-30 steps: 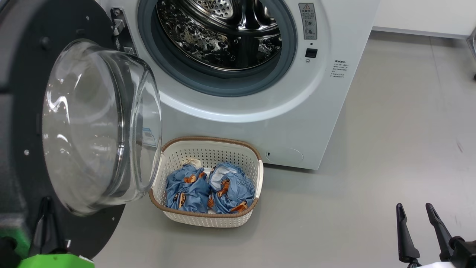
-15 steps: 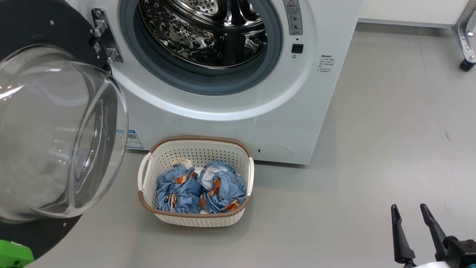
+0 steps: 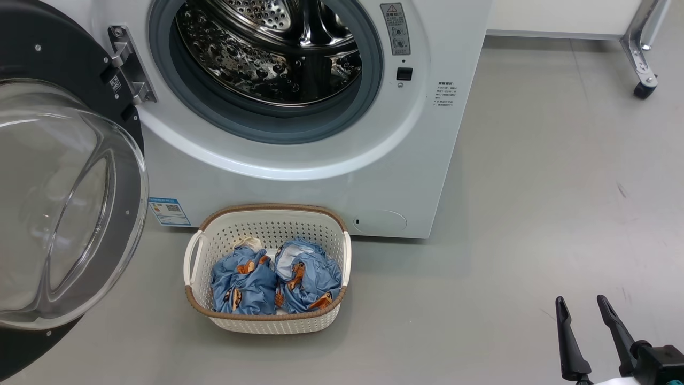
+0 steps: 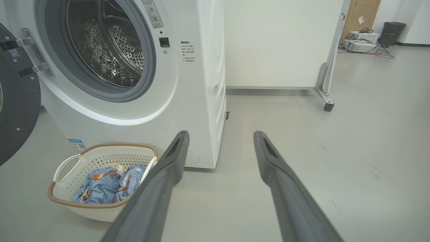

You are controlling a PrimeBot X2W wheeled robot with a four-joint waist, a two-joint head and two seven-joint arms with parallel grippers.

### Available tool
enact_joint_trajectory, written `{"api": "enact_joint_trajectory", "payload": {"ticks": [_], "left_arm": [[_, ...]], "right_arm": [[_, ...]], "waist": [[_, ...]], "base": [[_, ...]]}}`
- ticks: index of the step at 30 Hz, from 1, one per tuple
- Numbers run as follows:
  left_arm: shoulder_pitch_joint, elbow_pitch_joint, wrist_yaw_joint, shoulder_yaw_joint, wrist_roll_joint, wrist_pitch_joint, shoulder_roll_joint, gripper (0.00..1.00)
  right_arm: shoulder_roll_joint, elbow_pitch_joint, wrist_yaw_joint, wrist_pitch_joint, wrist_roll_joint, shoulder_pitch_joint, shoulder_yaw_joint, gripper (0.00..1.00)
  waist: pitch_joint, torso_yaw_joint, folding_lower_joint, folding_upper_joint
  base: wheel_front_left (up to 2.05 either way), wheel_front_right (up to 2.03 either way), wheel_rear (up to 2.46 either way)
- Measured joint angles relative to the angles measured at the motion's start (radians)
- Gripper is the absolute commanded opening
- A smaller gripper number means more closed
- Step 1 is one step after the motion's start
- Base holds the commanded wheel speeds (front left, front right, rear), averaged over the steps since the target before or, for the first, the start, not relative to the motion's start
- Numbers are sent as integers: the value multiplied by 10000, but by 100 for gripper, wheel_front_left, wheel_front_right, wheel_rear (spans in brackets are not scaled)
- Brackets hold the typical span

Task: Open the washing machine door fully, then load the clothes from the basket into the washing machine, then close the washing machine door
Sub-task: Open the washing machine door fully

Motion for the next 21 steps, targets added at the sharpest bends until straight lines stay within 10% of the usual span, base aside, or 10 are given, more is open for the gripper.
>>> {"api": "enact_joint_trajectory", "payload": {"ticks": [18,21], "left_arm": [[-891,-4,-222,-376,-115,-930,-384,0],[-965,-777,-441,-646,-107,-1060,-516,84]], "right_arm": [[117,27,0,0,125,-39,-128,100],[125,25,0,0,125,-70,-115,100]], "waist": [[44,105,0,0],[50,192,0,0]], "base": [[0,0,0],[0,0,0]]}}
